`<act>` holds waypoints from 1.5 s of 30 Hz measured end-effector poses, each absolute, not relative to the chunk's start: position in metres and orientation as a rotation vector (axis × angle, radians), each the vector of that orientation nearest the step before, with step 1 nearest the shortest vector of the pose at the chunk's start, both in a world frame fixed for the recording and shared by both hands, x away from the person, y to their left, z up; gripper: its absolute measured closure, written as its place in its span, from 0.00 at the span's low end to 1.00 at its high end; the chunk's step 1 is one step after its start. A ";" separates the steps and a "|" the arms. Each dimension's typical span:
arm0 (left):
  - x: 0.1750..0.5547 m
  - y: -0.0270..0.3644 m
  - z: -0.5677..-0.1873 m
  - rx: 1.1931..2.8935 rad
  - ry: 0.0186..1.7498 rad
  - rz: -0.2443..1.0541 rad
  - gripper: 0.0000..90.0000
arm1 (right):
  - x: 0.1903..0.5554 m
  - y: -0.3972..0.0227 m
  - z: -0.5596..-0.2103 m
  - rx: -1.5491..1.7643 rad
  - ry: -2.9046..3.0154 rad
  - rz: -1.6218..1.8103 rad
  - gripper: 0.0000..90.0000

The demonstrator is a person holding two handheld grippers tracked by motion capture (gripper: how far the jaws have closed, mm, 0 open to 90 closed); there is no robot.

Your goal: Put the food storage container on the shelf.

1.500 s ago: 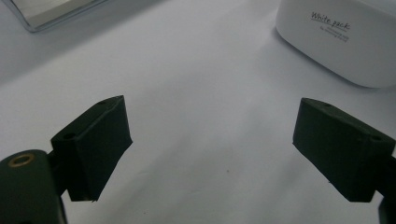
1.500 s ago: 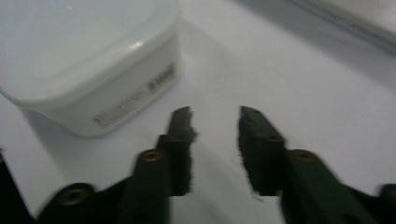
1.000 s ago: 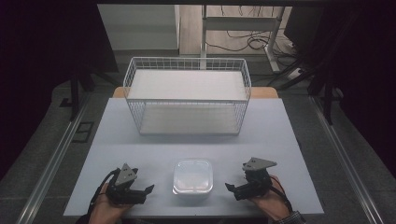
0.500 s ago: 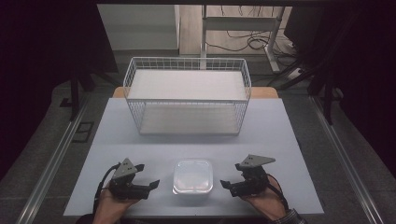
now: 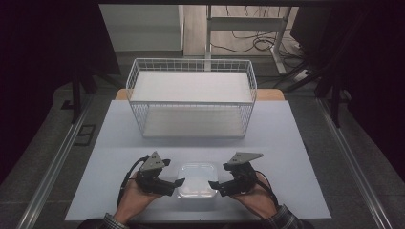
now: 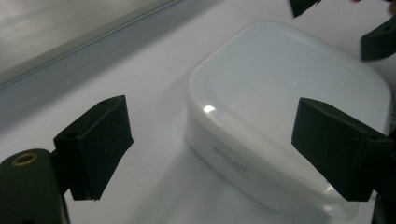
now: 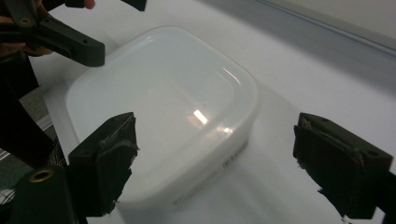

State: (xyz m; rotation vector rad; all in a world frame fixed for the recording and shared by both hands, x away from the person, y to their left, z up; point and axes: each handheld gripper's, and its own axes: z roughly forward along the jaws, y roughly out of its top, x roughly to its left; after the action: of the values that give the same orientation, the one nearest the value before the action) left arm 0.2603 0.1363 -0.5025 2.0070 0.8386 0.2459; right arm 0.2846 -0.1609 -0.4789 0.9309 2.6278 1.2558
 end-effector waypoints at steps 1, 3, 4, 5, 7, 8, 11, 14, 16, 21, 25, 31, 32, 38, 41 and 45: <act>0.260 0.132 -0.509 2.004 0.834 0.203 0.13 | 0.286 -0.158 -0.481 0.935 2.646 1.249 0.13; 0.260 0.133 -0.513 1.971 0.843 0.138 0.14 | 0.285 -0.154 -0.486 0.929 2.675 1.240 0.13; 0.259 0.133 -0.514 1.959 0.848 0.115 0.15 | 0.284 -0.153 -0.488 0.931 2.687 1.232 0.12; 0.258 0.134 -0.514 1.951 0.848 0.090 0.18 | 0.283 -0.153 -0.490 0.956 2.698 1.254 0.14; 0.253 0.135 -0.514 1.939 0.853 0.038 0.29 | 0.282 -0.153 -0.491 0.986 2.725 1.279 0.18; 0.251 0.134 -0.514 1.937 0.861 0.040 0.29 | 0.280 -0.154 -0.491 1.006 2.729 1.278 0.20; 0.242 0.133 -0.510 1.956 0.877 0.007 0.32 | 0.272 -0.157 -0.490 1.035 2.760 1.277 0.26; 0.233 0.133 -0.506 1.967 0.910 0.008 0.38 | 0.264 -0.163 -0.488 1.041 2.764 1.278 0.39; 0.230 0.136 -0.505 1.953 0.941 0.000 0.47 | 0.260 -0.169 -0.483 1.029 2.733 1.286 0.53; 0.221 0.139 -0.501 1.940 0.962 0.020 0.62 | 0.259 -0.175 -0.480 1.123 2.692 1.329 0.66; 0.218 0.141 -0.499 1.890 0.999 0.067 0.72 | 0.259 -0.178 -0.480 1.203 2.626 1.412 0.77; 0.219 0.144 -0.502 1.840 1.049 0.136 0.86 | 0.258 -0.178 -0.482 1.182 2.571 1.447 0.88; 0.219 0.144 -0.502 1.840 1.049 0.136 0.86 | 0.258 -0.177 -0.481 1.182 2.560 1.445 0.88; 0.222 0.147 -0.493 1.814 1.018 0.166 0.88 | 0.262 -0.174 -0.477 1.136 2.532 1.431 0.88; 0.229 0.149 -0.489 1.810 1.011 0.174 0.88 | 0.266 -0.172 -0.473 1.104 2.519 1.415 0.87; 0.238 0.151 -0.483 1.806 0.998 0.183 0.88 | 0.275 -0.169 -0.465 1.062 2.497 1.406 0.87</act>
State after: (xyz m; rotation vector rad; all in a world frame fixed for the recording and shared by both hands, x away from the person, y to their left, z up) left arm 0.2380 0.1507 -0.4826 1.8064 0.9982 0.1826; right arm 0.2751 -0.1686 -0.4645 1.0616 2.4970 1.4060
